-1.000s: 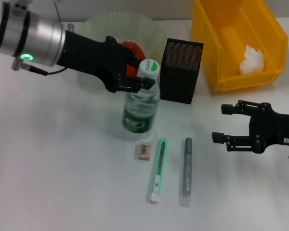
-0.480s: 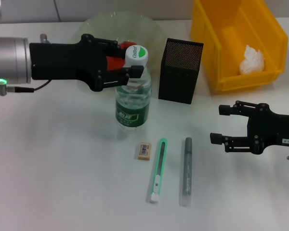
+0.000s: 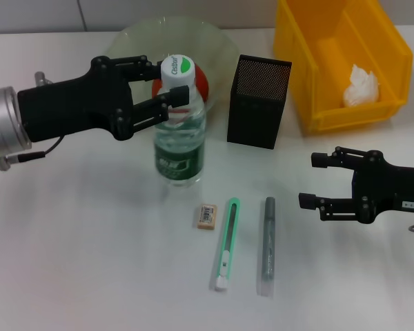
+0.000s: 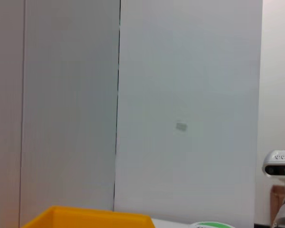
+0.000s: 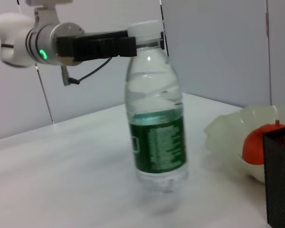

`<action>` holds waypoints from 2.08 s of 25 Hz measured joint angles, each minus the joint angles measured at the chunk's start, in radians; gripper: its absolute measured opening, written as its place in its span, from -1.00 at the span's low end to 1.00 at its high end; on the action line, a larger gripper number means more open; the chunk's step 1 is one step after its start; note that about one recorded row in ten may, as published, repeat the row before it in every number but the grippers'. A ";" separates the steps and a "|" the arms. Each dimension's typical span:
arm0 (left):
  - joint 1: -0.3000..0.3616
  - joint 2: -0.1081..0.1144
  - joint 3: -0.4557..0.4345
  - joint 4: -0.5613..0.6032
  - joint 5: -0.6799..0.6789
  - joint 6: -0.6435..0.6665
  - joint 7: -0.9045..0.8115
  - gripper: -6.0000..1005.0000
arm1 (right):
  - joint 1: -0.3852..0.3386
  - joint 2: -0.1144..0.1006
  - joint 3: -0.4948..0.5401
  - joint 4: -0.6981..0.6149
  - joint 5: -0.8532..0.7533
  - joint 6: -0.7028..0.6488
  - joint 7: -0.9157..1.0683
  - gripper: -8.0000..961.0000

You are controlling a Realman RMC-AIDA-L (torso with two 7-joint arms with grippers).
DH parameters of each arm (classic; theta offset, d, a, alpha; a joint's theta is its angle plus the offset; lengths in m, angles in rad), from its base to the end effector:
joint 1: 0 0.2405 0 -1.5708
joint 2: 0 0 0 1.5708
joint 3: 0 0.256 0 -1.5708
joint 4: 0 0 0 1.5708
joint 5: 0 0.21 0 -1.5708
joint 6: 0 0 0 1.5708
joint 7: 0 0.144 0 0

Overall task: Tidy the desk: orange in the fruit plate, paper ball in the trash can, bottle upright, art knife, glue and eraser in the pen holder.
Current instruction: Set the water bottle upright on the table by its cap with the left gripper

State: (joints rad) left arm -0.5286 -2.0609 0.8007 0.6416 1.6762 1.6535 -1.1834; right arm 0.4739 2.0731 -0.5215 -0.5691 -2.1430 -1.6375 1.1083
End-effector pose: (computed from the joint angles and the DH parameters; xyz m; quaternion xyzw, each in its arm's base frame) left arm -0.2227 0.3336 0.0160 -0.9204 -0.0833 -0.3547 0.1421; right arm 0.2965 0.2936 -0.0047 -0.9483 0.1642 0.2339 0.1378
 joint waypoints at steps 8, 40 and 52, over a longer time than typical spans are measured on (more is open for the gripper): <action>0.011 -0.005 -0.002 -0.113 -0.050 0.005 0.140 -0.12 | 0.000 -0.001 0.000 0.000 0.000 -0.002 0.001 0.73; 0.012 -0.005 -0.005 -0.254 -0.089 -0.060 0.242 -0.13 | -0.004 0.001 0.000 0.000 0.004 -0.002 -0.002 0.73; 0.013 -0.005 -0.019 -0.256 -0.089 -0.068 0.243 -0.13 | -0.005 0.001 0.000 0.000 0.005 -0.002 -0.004 0.73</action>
State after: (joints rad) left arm -0.5157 -2.0661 0.7814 0.3856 1.5871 1.5851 -0.9400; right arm 0.4693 2.0740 -0.5215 -0.5691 -2.1379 -1.6393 1.1043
